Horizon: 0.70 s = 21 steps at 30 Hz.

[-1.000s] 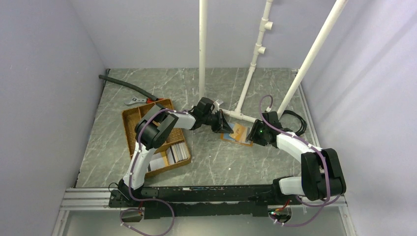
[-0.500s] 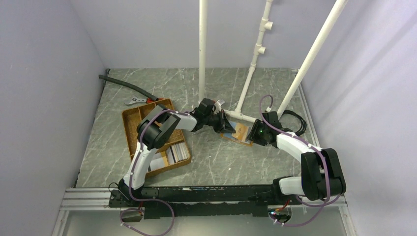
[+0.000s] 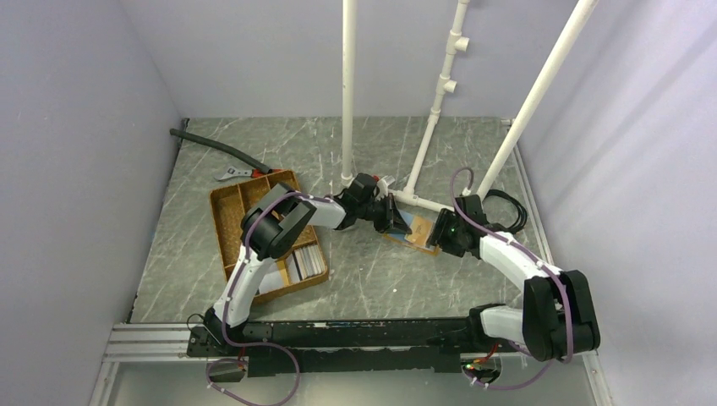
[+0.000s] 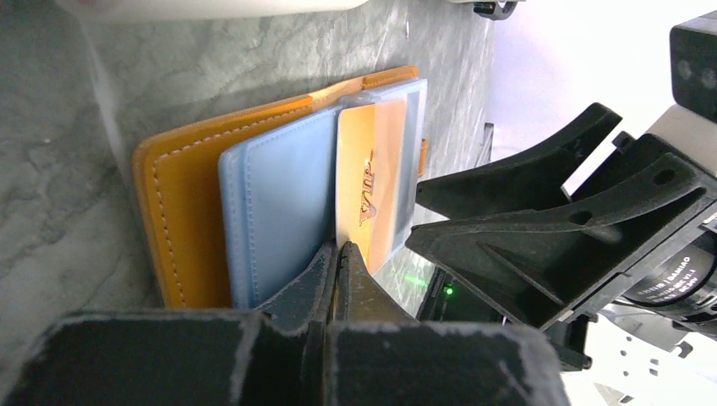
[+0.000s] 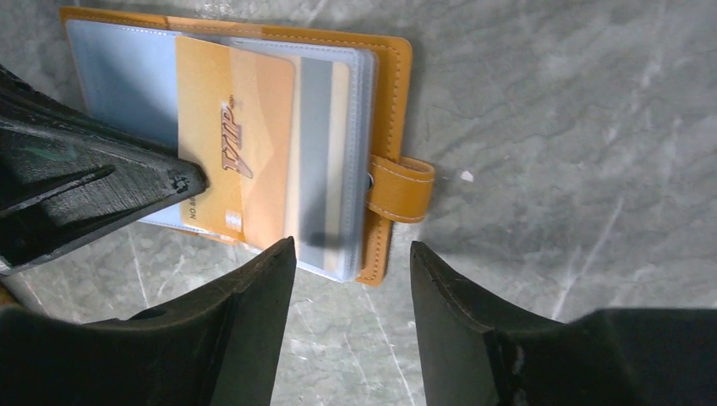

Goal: Put the credit cards into the card holder
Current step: Insert the credit card into the card holder.

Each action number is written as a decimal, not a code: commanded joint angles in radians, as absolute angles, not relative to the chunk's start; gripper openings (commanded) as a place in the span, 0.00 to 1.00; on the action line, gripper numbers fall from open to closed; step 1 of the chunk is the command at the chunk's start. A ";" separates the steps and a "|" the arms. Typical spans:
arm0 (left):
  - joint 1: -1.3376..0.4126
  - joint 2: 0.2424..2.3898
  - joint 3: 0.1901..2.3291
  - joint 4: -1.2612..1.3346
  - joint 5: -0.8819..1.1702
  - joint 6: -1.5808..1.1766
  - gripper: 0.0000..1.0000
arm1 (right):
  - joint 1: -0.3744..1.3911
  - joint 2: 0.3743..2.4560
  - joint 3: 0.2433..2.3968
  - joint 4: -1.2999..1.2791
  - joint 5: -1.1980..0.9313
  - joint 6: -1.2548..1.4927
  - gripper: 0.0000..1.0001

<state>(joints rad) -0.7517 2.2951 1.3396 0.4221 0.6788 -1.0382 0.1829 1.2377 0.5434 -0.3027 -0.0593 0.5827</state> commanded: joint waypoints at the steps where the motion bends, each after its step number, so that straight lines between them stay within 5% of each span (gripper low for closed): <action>1: -0.765 2.266 1.363 0.276 0.604 -0.932 0.00 | 0.175 1.196 0.576 -0.365 0.027 0.571 0.56; 7: -0.765 2.263 1.382 0.224 0.595 -0.905 0.02 | 0.175 1.168 0.616 -0.406 0.062 0.551 0.55; 13: -0.783 2.251 1.446 0.089 0.545 -0.852 0.08 | 0.175 1.258 0.610 -0.295 0.005 0.521 0.17; 21: -0.842 2.261 1.545 -0.055 0.460 -0.783 0.11 | 0.186 1.322 0.584 -0.192 -0.113 0.543 0.08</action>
<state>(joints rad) -0.7940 2.2669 1.4853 0.0875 0.5522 -0.8646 0.1795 1.3060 0.5785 -0.3088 -0.0227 0.5308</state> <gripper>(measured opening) 0.112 0.100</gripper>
